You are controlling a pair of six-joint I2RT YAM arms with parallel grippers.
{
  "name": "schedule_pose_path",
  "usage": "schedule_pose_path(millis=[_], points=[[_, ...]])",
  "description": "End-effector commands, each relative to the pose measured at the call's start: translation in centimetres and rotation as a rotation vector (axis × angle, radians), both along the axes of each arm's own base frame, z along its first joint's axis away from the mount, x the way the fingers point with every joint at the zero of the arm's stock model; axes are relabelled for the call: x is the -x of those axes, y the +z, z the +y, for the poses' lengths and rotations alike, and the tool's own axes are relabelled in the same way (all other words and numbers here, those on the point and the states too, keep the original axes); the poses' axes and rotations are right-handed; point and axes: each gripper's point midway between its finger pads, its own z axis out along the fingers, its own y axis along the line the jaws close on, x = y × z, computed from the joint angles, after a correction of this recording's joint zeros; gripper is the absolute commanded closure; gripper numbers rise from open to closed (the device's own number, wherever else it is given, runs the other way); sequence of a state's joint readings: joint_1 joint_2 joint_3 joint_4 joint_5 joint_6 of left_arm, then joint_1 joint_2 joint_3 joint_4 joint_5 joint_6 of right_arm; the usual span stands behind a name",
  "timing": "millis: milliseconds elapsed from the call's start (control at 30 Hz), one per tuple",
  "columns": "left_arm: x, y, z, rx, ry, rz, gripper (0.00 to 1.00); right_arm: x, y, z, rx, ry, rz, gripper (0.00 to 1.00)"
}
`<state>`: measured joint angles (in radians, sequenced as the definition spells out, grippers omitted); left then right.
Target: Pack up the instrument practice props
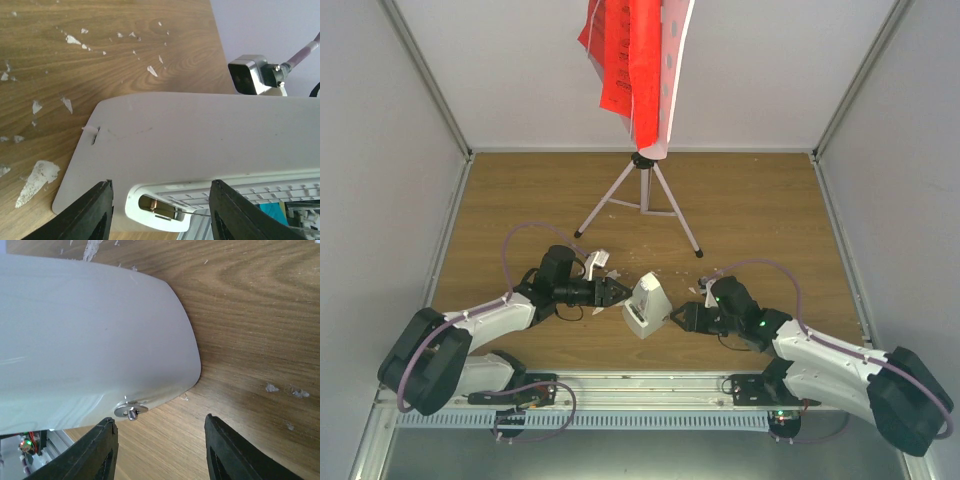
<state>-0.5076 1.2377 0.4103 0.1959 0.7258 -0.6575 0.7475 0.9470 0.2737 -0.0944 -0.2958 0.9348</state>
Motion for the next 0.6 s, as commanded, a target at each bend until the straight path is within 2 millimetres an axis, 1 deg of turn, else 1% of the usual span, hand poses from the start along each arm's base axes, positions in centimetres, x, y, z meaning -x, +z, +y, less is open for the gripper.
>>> schedule_pose_path(millis=[0,100,233,500,567], points=[[-0.1,0.7,-0.7,0.038,-0.056,-0.043,0.47,-0.6,0.0,0.5,-0.018,-0.020,-0.016,0.53],[-0.1,0.3,-0.8,0.035,-0.062,-0.033,0.49,-0.8,-0.5,0.5,-0.005,-0.024,-0.010,0.59],[-0.1,0.0,-1.1,0.048,-0.076,-0.020,0.52,-1.3,-0.5,0.8,-0.006,-0.031,-0.018,0.62],[0.5,-0.8,-1.1,0.046,-0.099,0.000,0.62,-2.1,-0.9,0.8,0.020,-0.052,-0.025,0.63],[0.7,-0.8,-1.1,0.046,-0.104,0.002,0.63,-2.3,-0.9,0.8,0.025,-0.057,-0.028,0.63]])
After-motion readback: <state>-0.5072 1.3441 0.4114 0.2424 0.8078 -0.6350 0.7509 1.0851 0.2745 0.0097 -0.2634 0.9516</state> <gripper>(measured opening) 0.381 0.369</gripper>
